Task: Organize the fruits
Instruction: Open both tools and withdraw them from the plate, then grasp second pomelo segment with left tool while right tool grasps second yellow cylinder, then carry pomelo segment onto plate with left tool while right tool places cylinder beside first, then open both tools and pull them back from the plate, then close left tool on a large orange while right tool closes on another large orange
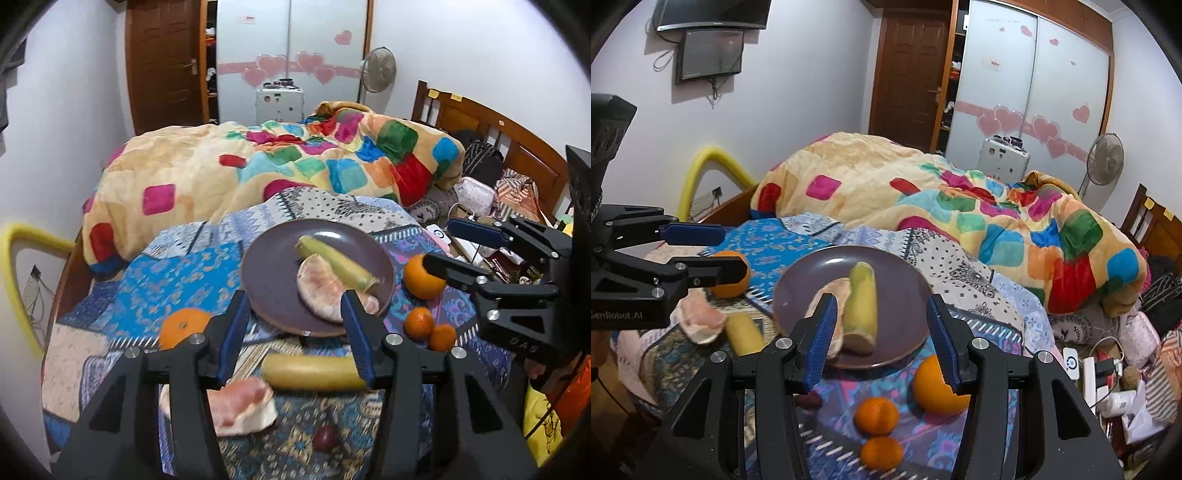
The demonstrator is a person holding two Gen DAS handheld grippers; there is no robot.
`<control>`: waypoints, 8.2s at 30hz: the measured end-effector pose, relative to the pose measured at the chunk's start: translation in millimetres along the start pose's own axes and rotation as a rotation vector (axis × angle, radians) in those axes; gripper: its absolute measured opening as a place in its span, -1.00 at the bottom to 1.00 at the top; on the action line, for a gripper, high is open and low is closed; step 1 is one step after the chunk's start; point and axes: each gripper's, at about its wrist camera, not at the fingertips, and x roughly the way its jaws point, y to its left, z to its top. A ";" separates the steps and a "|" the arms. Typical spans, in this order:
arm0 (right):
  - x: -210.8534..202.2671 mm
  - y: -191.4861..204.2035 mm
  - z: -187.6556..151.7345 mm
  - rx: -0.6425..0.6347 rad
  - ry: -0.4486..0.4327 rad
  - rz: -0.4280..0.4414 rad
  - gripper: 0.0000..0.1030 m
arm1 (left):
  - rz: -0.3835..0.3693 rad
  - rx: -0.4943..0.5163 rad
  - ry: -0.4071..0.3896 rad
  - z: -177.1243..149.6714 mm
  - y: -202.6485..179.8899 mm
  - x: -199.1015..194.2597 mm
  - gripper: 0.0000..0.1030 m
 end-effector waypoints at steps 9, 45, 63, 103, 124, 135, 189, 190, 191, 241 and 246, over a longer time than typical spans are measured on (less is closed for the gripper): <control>-3.3 22.6 -23.6 -0.007 0.014 0.060 -0.10 | 0.050 -0.069 0.090 -52.0 34.9 2.1 0.19; 43.4 81.9 -57.6 -0.131 0.190 0.249 -0.24 | 0.110 0.044 0.089 -128.0 43.6 3.1 -0.04; 47.6 80.1 -72.3 -0.085 0.221 0.228 -0.30 | 0.085 -0.108 0.129 -143.7 80.5 -15.9 0.13; 55.9 75.7 -68.0 -0.041 0.208 0.290 -0.32 | 0.145 -0.142 0.119 -109.4 87.1 45.4 -0.03; -10.8 31.4 -48.0 0.025 0.046 0.189 -0.33 | 0.108 -0.125 -0.013 -81.0 44.5 -14.5 -0.04; -16.2 1.9 -24.8 0.022 -0.009 0.099 -0.33 | 0.077 -0.101 -0.062 -41.3 24.8 -0.7 -0.04; 37.6 -43.2 -4.4 0.095 0.023 0.006 0.18 | 0.070 0.011 -0.021 4.8 6.0 53.5 0.13; 34.7 -43.9 -5.9 0.097 0.020 0.006 0.18 | 0.072 0.008 -0.023 3.3 7.3 50.8 0.15; 31.2 -44.7 -8.1 0.097 0.015 0.001 0.18 | 0.074 0.005 -0.024 1.4 9.7 47.4 0.16; 61.5 -66.5 -71.9 0.119 0.174 -0.010 0.19 | 0.179 -0.079 0.129 -39.0 83.9 106.7 0.33; 56.3 -67.9 -68.4 0.121 0.159 -0.010 0.18 | 0.166 -0.062 0.128 -36.9 77.6 101.5 0.33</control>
